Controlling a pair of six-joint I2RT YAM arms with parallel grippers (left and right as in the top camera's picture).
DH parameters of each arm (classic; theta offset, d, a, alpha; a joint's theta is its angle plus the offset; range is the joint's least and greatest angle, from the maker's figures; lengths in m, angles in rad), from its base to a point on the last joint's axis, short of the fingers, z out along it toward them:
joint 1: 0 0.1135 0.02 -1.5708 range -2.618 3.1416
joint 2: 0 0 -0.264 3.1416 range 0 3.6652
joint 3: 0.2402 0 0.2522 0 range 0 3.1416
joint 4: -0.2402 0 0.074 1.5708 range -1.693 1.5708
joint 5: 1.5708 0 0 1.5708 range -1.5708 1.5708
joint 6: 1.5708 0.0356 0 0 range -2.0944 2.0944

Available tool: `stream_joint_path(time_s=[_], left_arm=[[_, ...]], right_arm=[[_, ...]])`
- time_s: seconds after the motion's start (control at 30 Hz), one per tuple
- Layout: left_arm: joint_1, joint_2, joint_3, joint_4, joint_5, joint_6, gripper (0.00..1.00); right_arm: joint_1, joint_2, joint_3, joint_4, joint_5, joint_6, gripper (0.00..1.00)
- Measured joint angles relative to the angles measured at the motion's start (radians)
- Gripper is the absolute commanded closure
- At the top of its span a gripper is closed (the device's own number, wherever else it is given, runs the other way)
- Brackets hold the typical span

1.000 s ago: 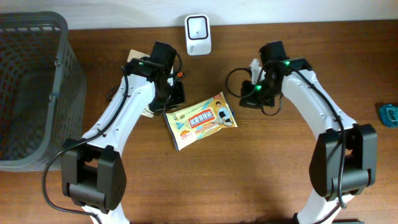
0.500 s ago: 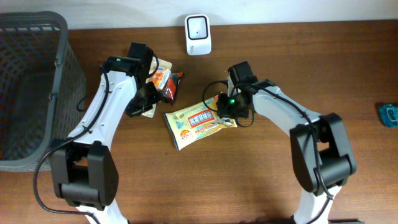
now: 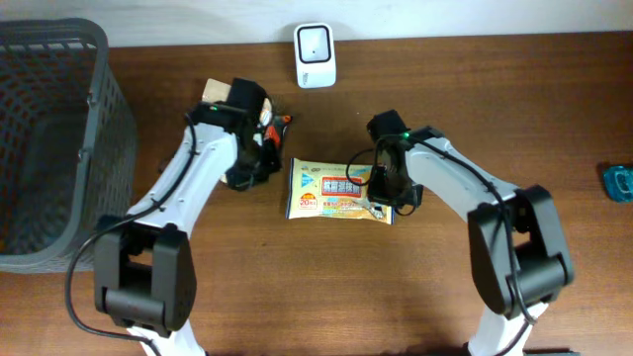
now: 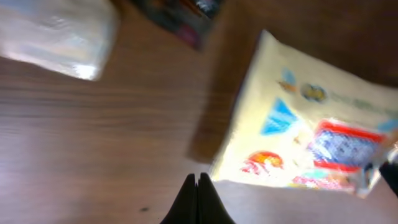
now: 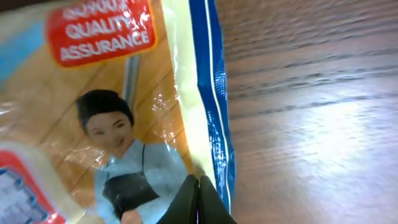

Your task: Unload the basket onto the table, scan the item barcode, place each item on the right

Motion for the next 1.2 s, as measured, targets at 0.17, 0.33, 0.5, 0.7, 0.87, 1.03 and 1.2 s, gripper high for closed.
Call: stream_joint_path(time_s=[0.17,0.33,0.5,0.7,0.87,1.03,1.2], left_arm=[[-0.058,0.000,-0.006,0.097,0.046,0.006,1.00],[-0.078,0.000,-0.019,0.184,0.079,0.006,1.00],[-0.079,0.070,-0.027,0.210,0.117,0.006,1.00],[-0.069,0.187,-0.037,0.185,0.116,0.006,1.00],[-0.016,0.187,-0.031,0.072,0.061,0.006,1.00],[0.044,0.177,0.035,-0.030,0.029,0.033,1.00],[0.058,0.051,0.071,-0.042,0.019,0.062,0.07]], right_arm=[[0.000,-0.079,0.000,0.019,0.000,-0.029,0.96],[-0.004,-0.080,0.000,0.120,-0.134,-0.093,0.96],[-0.004,-0.072,0.000,0.154,-0.237,-0.116,0.96],[-0.004,0.021,0.000,0.107,-0.206,-0.127,0.96],[-0.004,0.027,0.000,0.067,-0.138,-0.127,0.96],[-0.004,0.008,0.026,-0.039,-0.068,-0.127,0.96],[-0.004,-0.061,0.143,-0.060,-0.038,-0.163,0.14]])
